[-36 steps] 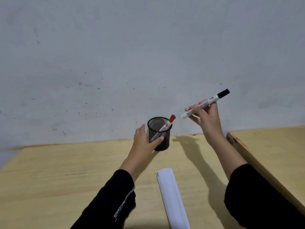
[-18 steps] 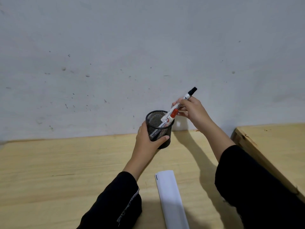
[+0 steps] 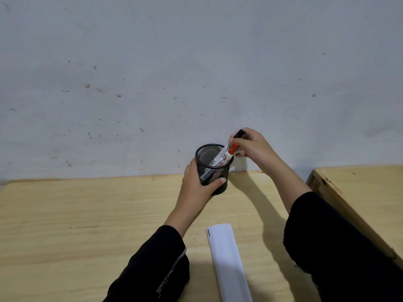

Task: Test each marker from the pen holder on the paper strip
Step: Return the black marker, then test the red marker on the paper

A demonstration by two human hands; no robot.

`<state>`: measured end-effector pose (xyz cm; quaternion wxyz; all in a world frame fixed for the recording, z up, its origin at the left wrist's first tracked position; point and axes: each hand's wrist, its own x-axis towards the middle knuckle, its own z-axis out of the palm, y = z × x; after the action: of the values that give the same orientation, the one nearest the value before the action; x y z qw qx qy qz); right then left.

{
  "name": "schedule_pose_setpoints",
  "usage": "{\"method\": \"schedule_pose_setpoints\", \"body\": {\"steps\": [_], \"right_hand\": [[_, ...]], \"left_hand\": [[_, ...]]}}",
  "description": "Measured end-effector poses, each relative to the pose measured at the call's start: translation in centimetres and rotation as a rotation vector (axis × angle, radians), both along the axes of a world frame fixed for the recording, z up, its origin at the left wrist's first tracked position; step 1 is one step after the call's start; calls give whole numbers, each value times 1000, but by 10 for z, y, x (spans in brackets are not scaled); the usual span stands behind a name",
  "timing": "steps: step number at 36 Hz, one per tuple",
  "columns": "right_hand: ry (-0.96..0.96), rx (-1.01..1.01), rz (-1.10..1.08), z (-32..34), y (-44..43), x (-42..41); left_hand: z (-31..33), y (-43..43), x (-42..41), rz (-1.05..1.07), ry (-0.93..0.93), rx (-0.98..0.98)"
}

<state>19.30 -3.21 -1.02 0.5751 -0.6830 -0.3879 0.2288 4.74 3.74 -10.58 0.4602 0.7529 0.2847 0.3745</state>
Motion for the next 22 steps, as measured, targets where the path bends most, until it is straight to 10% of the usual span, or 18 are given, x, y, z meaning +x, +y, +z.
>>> {"method": "schedule_pose_setpoints", "body": {"steps": [22], "right_hand": [[-231, 315, -290, -25, -31, -40]], "left_hand": [[5, -5, -2, -7, -21, 17]]}}
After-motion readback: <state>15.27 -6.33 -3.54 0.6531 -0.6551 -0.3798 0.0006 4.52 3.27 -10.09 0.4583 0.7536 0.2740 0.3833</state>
